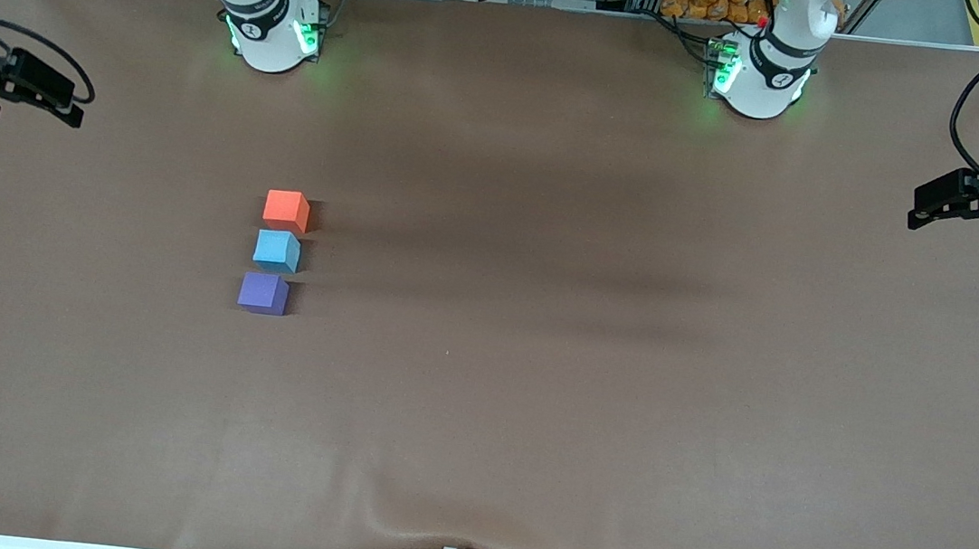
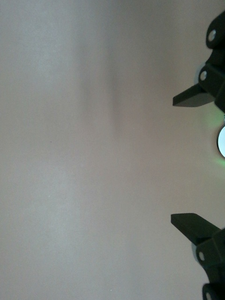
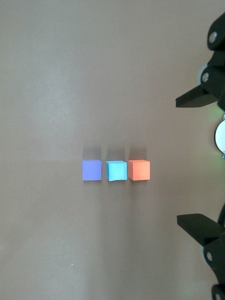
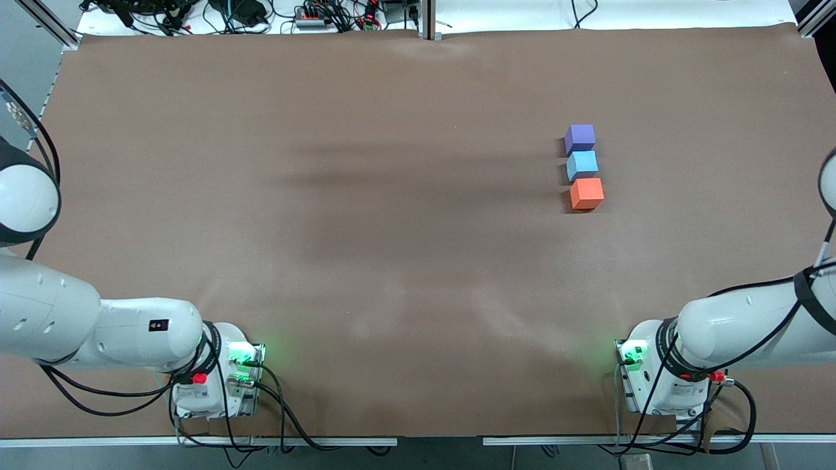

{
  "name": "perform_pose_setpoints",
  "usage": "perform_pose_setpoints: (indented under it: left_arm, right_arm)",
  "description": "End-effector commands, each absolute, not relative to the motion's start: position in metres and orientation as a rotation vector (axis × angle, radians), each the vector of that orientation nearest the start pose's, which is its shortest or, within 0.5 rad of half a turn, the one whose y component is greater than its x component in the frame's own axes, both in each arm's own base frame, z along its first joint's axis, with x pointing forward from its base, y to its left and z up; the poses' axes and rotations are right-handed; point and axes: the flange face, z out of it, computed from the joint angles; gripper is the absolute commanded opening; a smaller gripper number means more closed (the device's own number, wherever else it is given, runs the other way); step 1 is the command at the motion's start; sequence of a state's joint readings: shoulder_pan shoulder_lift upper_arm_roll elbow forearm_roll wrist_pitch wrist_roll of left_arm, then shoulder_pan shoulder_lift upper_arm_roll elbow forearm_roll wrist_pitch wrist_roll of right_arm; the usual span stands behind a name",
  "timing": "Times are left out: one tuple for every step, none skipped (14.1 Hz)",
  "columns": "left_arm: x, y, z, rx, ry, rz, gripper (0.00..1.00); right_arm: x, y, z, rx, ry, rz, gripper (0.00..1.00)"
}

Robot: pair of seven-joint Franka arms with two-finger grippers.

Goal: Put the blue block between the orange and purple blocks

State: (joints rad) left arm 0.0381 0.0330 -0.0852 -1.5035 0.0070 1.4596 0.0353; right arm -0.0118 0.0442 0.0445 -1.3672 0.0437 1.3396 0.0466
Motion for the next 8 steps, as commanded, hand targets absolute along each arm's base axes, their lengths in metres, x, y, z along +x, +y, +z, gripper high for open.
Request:
perform_pose_setpoints:
  left_arm:
    - [0.5520,-0.0333,0.6306,-3.127,0.150,0.124,1.00]
    - [0.5519,-0.0350,0.6306,-3.127,0.152,0.124,1.00]
    - [0.5515,-0.0399,0.6307,-3.126,0.164,0.124,1.00]
    - [0.5515,-0.0408,0.6307,-3.126,0.164,0.124,1.00]
    - [0.5515,-0.0408,0.6300,-3.126,0.164,0.127,1.00]
    - [0.5515,-0.0408,0.6300,-3.126,0.164,0.127,1.00]
    - [0.5515,-0.0408,0.6300,-3.126,0.164,0.127,1.00]
    - [0.5514,-0.0408,0.6293,-3.126,0.164,0.129,1.00]
  right_arm:
    - [0.5210,0.0139,0.6675,-3.113,0.082,0.088,1.00]
    - [0.5215,0.0138,0.6667,-3.106,0.134,0.091,1.00]
    - [0.5213,0.0131,0.6666,-3.104,0.163,0.094,1.00]
    - [0.5213,0.0139,0.6666,-3.104,0.161,0.094,1.00]
    - [0.5216,0.0124,0.6685,-3.103,0.165,0.090,1.00]
    - [0.5221,0.0114,0.6691,-3.105,0.161,0.087,1.00]
    - [0.5218,0.0111,0.6710,-3.114,0.159,0.082,1.00]
    - [0.5223,0.0109,0.6716,-3.116,0.159,0.079,1.00]
